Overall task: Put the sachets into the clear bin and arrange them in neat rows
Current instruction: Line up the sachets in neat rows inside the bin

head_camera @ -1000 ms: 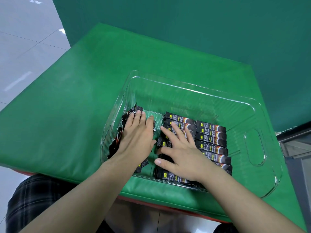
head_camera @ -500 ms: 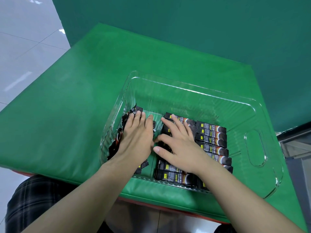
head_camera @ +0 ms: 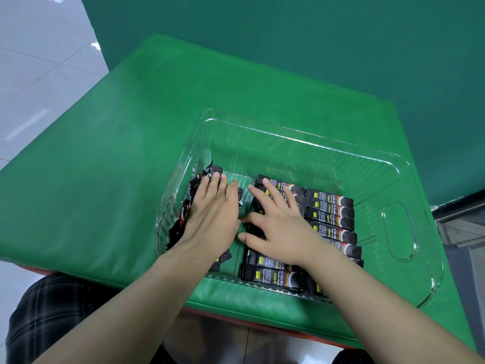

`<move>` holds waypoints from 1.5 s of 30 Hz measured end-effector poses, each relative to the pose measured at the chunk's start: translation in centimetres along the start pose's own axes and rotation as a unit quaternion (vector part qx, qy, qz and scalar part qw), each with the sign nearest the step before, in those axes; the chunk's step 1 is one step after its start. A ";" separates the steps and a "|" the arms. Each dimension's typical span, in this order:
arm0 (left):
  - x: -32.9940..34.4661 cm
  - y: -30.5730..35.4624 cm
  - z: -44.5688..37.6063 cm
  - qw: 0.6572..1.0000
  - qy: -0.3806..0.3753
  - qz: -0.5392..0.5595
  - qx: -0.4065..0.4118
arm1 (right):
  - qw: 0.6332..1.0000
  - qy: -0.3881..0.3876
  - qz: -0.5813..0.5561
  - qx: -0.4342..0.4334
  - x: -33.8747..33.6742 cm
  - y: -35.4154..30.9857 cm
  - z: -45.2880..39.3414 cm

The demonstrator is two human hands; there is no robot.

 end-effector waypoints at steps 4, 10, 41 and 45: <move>-0.1 0.0 0.1 1.000 0.006 0.008 0.001 | 1.000 0.018 0.007 -0.012 -0.2 0.2 0.4; -0.2 0.1 0.1 1.000 0.012 0.007 0.002 | 1.000 0.002 0.011 -0.015 0.2 0.6 1.0; -0.3 0.1 0.1 1.000 0.024 0.003 0.004 | 1.000 0.009 -0.002 0.014 -0.9 2.0 -1.1; -0.3 0.1 0.1 1.000 0.023 0.000 0.004 | 0.999 -0.008 0.005 0.030 -0.7 2.7 -1.8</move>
Point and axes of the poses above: each hand's wrist, its own z-axis away from the middle knuckle, its own x-axis out of the palm, y = z × x, the point moved 10 cm from there along -z, towards the middle knuckle, and after that the axes turned 10 degrees about -x, right-handed, at the moved point
